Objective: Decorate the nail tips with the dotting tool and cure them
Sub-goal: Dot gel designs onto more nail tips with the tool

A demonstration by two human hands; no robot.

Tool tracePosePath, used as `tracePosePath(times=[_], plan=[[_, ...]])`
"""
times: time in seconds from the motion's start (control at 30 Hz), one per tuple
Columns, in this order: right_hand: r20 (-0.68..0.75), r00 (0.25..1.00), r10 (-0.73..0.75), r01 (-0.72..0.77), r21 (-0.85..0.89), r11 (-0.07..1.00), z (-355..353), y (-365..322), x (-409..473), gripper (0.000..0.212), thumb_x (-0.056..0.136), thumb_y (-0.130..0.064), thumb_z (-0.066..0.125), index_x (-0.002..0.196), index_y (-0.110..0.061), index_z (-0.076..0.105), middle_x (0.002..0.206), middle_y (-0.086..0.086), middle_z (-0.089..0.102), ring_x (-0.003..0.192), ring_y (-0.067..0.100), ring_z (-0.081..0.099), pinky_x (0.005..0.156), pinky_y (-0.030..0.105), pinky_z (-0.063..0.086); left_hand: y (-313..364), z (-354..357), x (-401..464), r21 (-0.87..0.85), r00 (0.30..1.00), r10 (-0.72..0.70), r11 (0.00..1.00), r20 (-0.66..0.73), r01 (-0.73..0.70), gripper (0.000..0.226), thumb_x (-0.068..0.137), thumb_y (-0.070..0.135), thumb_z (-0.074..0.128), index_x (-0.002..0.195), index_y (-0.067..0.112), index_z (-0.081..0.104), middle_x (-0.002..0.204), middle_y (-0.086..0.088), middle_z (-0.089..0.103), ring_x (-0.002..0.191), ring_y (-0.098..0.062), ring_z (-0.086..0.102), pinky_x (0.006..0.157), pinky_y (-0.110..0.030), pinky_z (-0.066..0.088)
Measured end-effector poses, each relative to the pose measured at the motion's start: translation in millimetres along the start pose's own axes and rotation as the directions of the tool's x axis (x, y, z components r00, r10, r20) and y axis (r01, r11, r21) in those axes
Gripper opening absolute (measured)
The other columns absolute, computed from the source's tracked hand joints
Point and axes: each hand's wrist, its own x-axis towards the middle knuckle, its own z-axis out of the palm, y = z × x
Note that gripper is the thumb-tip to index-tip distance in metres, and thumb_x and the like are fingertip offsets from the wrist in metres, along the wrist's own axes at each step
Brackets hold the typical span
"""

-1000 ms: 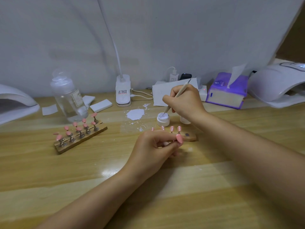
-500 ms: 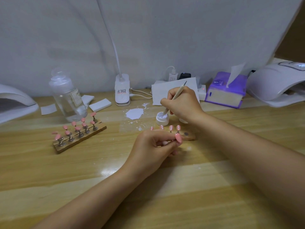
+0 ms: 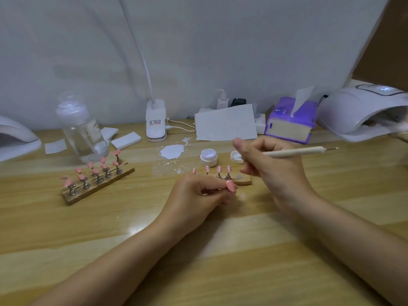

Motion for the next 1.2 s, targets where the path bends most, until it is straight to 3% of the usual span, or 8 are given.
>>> tracePosePath(times=[0.13,0.27,0.4,0.5,0.73,0.97,1.2], plan=[[-0.036,0.999,-0.007,0.009,0.071,0.997,6.0,9.6,-11.6,0.040,0.063,-0.032,0.070,0.047,-0.012,0.039,0.034,-0.007,0.036,0.033,0.004,0.036,0.054,0.025,0.051,2.7,-0.1,-0.1,0.056,0.998,0.037,0.998,0.044,-0.039,0.021,0.080,0.000,0.066,0.068,0.016,0.072,0.064,-0.001,0.068,0.071,0.003,0.061,0.075,-0.020,0.051],[0.032,0.999,-0.043,0.040,0.097,0.995,5.8,14.6,-15.3,0.043,0.071,-0.023,0.070,0.050,-0.010,0.035,0.034,-0.002,0.035,0.031,0.008,0.049,0.044,0.023,0.042,-0.4,-0.7,0.6,0.085,0.997,0.056,0.995,0.057,-0.060,0.020,0.080,-0.003,0.065,0.066,0.011,0.072,0.071,-0.007,0.071,0.091,-0.007,0.067,0.085,-0.033,0.050],[0.026,0.997,-0.076,0.074,0.071,0.995,2.9,20.3,-13.1,0.044,0.080,0.007,0.058,0.048,-0.010,0.032,0.033,-0.004,0.031,0.027,0.002,0.042,0.038,0.015,0.036,-5.1,-0.3,1.3,0.100,0.998,0.046,0.994,0.040,-0.050,0.015,0.079,-0.003,0.066,0.077,0.008,0.075,0.073,-0.004,0.072,0.082,-0.016,0.069,0.081,-0.038,0.052],[0.014,0.996,-0.090,0.090,0.009,0.996,1.3,22.6,-11.8,0.041,0.075,0.007,0.056,0.046,-0.012,0.033,0.034,-0.004,0.033,0.028,0.002,0.035,0.037,0.017,0.031,-6.1,-0.7,1.8,0.111,0.998,0.050,0.992,0.041,-0.054,0.014,0.079,-0.002,0.066,0.078,0.009,0.075,0.070,-0.001,0.071,0.069,-0.006,0.061,0.077,-0.031,0.052],[0.006,0.998,-0.067,0.067,0.018,0.998,1.6,24.0,-10.8,0.040,0.073,0.009,0.055,0.046,-0.011,0.034,0.032,-0.005,0.033,0.027,0.003,0.033,0.037,0.013,0.034,-5.4,0.0,2.4,0.104,0.997,0.062,0.992,0.051,-0.067,0.016,0.079,-0.004,0.066,0.085,0.008,0.075,0.064,0.007,0.070,0.067,0.010,0.058,0.069,-0.013,0.049],[0.065,0.997,-0.052,0.046,0.086,0.995,4.1,17.7,-14.0,0.038,0.076,0.016,0.050,0.051,-0.007,0.033,0.030,-0.004,0.031,0.025,0.000,0.042,0.035,0.010,0.031,-5.9,0.4,2.6,0.130,0.996,0.074,0.988,0.046,-0.079,0.013,0.078,-0.003,0.066,0.081,0.006,0.075,0.065,0.007,0.070,0.068,0.010,0.058,0.072,-0.017,0.050],[0.063,0.997,-0.032,0.027,0.087,0.996,5.3,18.0,-13.3,0.038,0.076,0.014,0.050,0.050,-0.008,0.032,0.030,-0.005,0.031,0.024,0.002,0.042,0.035,0.012,0.033,-7.4,0.8,2.5,0.115,0.996,0.083,0.989,0.046,-0.088,0.012,0.078,-0.005,0.066,0.081,0.003,0.075,0.064,0.004,0.069,0.072,0.016,0.058,0.070,-0.008,0.045]])
